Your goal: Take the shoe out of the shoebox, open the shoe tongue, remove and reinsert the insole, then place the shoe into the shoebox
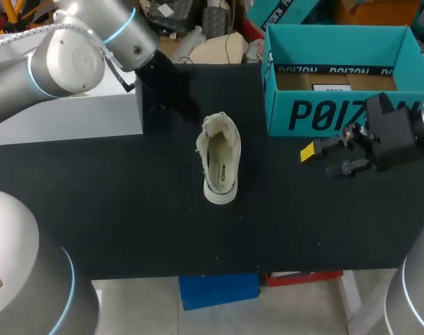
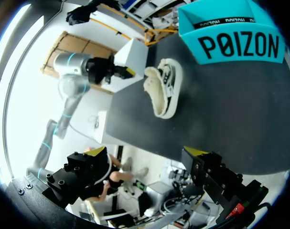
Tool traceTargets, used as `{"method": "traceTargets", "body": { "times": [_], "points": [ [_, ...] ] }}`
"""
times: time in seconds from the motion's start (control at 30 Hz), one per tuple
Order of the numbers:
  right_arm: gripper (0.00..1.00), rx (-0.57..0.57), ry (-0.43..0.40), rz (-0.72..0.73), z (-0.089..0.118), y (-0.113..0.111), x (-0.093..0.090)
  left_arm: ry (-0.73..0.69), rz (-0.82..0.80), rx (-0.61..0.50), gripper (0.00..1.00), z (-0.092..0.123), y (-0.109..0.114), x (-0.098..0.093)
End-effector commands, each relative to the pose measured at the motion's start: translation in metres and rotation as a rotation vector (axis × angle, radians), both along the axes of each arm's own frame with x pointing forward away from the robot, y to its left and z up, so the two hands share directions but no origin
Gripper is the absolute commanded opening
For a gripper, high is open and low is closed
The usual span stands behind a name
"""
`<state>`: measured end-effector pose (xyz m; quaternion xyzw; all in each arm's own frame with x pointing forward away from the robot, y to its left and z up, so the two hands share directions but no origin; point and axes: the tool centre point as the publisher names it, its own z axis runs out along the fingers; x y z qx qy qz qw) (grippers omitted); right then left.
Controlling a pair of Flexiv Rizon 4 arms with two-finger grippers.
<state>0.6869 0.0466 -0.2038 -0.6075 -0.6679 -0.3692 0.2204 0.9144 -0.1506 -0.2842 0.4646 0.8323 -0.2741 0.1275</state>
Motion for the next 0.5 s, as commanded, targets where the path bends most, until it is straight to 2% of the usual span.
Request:
{"method": "traceTargets", "body": {
  "times": [0.03,0.3,0.5],
  "points": [
    [1.00,-0.002,0.001,-0.001,0.000,0.001,0.000,-0.003,0.089,0.009,0.00,0.003,-0.001,0.003],
    [1.00,-0.002,0.001,-0.001,0.000,0.001,0.000,0.016,0.201,0.096,0.00,0.004,-0.012,0.028],
    [1.00,-0.002,0.001,-0.001,0.000,0.001,0.000,0.047,0.235,0.146,0.00,-0.004,-0.026,0.046]
  ]
}}
